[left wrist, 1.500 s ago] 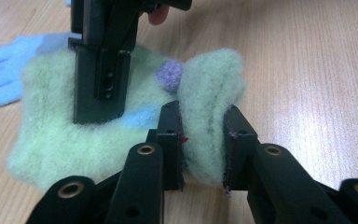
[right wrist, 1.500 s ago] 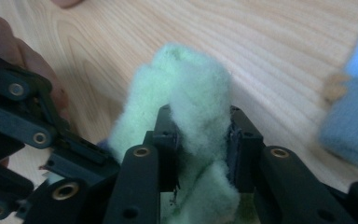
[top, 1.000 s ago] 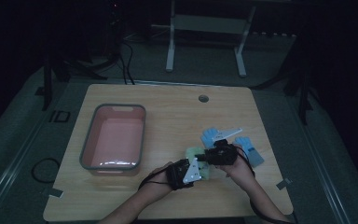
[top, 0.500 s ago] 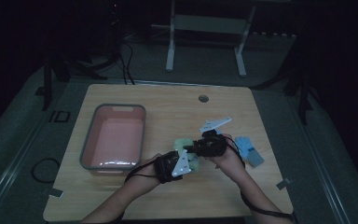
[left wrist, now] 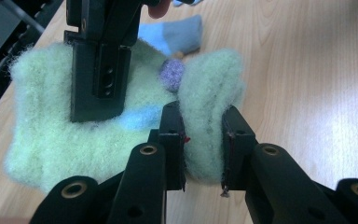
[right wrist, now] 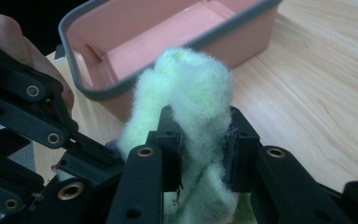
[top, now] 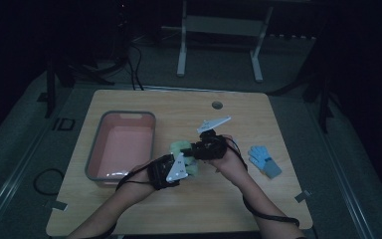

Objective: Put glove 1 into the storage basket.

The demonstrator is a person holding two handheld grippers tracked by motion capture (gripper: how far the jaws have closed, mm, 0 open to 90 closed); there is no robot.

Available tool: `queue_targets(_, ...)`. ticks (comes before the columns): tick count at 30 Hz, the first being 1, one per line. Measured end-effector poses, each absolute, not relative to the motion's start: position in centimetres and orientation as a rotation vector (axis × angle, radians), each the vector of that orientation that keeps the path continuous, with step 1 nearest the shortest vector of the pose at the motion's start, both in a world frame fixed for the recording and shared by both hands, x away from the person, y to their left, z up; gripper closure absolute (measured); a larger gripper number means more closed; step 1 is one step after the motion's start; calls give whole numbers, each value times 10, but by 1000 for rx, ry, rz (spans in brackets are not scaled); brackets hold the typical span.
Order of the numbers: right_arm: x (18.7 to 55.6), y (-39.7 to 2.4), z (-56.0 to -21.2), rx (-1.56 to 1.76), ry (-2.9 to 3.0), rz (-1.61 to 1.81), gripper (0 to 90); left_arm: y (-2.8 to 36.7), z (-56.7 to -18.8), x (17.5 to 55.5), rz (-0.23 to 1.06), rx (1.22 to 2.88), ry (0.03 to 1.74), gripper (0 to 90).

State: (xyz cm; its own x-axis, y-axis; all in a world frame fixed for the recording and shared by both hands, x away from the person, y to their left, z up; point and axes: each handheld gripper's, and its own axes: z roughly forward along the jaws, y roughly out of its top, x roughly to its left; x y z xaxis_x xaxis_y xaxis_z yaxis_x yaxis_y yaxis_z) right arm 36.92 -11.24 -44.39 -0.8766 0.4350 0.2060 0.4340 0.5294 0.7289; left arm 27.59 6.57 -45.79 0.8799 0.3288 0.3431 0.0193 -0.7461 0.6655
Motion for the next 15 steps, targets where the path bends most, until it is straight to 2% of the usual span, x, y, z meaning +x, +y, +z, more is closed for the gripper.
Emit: queue_targets(15, 383, -62, -430, 726, 2786, 1338, 717, 111, -446, 280, 638, 2382, 293, 748)
